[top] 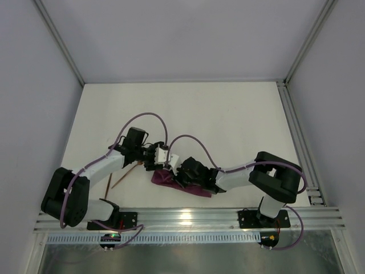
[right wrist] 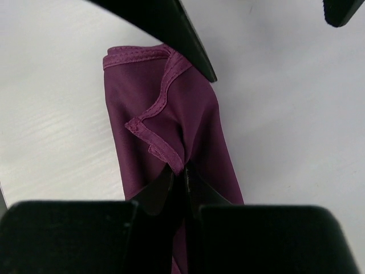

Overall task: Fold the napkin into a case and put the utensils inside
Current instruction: Stuff the top corner of the smaller-rectangle-folded napkin into the folded napkin.

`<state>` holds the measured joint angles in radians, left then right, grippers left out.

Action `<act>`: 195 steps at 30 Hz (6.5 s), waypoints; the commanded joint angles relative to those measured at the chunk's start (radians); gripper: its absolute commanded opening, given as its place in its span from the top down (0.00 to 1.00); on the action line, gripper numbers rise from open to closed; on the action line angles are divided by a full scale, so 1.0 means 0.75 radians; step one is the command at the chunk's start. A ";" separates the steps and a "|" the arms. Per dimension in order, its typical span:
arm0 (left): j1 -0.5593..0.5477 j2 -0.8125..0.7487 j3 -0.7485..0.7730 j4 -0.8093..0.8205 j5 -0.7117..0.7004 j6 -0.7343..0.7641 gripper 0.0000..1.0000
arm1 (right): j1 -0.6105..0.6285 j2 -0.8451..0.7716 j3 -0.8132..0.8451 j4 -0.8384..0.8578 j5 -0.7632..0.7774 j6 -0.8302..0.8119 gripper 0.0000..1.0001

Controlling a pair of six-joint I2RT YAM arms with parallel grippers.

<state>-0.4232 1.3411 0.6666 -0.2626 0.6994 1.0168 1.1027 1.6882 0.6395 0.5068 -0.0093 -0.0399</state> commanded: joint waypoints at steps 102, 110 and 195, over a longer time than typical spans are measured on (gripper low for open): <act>-0.274 0.034 0.191 -0.132 -0.084 -0.180 1.00 | -0.247 -0.461 -0.282 0.388 -0.431 -0.084 0.97; -0.276 -0.053 0.107 0.065 -0.196 -0.237 1.00 | -0.263 -0.549 -0.276 0.202 -0.505 -0.082 0.48; 0.215 0.144 0.463 -0.468 -0.082 -1.000 0.49 | 0.033 0.191 0.311 -0.144 0.608 0.100 0.97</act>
<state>-0.2653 1.3777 0.9855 -0.5697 0.6380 0.3897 1.1168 1.8103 0.8257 0.4236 0.3981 0.0822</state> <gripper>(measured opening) 0.509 0.074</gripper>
